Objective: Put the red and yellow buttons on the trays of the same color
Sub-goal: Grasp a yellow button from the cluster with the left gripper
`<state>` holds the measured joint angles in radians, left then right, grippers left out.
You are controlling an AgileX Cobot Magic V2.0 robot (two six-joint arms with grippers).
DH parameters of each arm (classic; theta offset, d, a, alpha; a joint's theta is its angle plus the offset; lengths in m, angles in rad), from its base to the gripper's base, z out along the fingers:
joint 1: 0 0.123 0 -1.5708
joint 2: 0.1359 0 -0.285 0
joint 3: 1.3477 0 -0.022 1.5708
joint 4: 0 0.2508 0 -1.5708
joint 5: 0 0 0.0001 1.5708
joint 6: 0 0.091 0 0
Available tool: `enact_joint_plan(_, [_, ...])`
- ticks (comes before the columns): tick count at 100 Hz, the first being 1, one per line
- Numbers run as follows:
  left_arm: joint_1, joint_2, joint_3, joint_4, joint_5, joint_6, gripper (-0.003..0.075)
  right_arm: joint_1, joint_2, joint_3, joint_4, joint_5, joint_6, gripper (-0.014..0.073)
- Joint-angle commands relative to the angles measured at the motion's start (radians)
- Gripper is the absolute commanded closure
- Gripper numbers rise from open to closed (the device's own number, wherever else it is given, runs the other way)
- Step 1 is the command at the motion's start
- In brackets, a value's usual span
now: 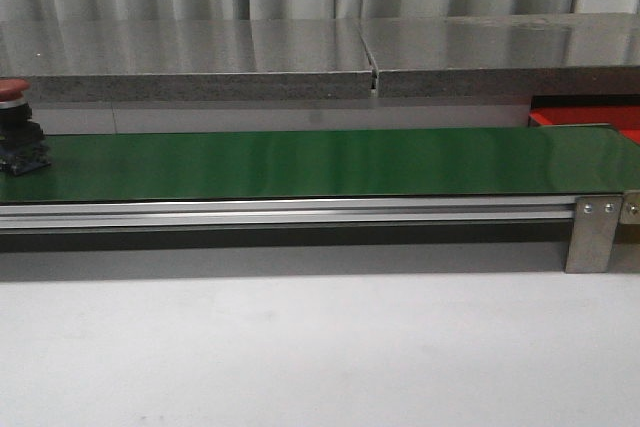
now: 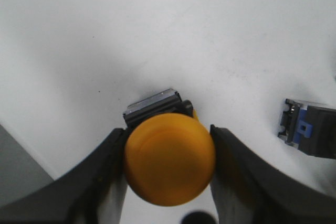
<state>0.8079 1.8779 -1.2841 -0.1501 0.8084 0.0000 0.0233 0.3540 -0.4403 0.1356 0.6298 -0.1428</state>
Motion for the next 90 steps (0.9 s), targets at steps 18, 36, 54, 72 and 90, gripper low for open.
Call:
enact_joint_plan(18, [0.002,-0.107,-0.023,-0.017,-0.025,0.012,0.0542,0.002,0.007,-0.025,-0.004,-0.066,-0.007,0.0662])
enact_joint_plan(36, [-0.035,-0.228,-0.023,-0.017,-0.029,0.014,0.0542,0.002,0.007,-0.025,-0.004,-0.066,-0.007,0.0662])
enact_joint_plan(54, [-0.136,-0.289,-0.11,-0.005,0.038,0.018,0.0542,0.002,0.007,-0.025,-0.004,-0.066,-0.007,0.0662])
enact_joint_plan(72, [-0.244,-0.29,-0.245,-0.005,0.149,0.018,0.0542,0.002,0.007,-0.025,-0.004,-0.066,-0.007,0.0662])
enact_joint_plan(90, [-0.346,-0.276,-0.261,-0.005,0.149,0.06,0.0542,0.002,0.007,-0.025,-0.004,-0.066,-0.007,0.0662])
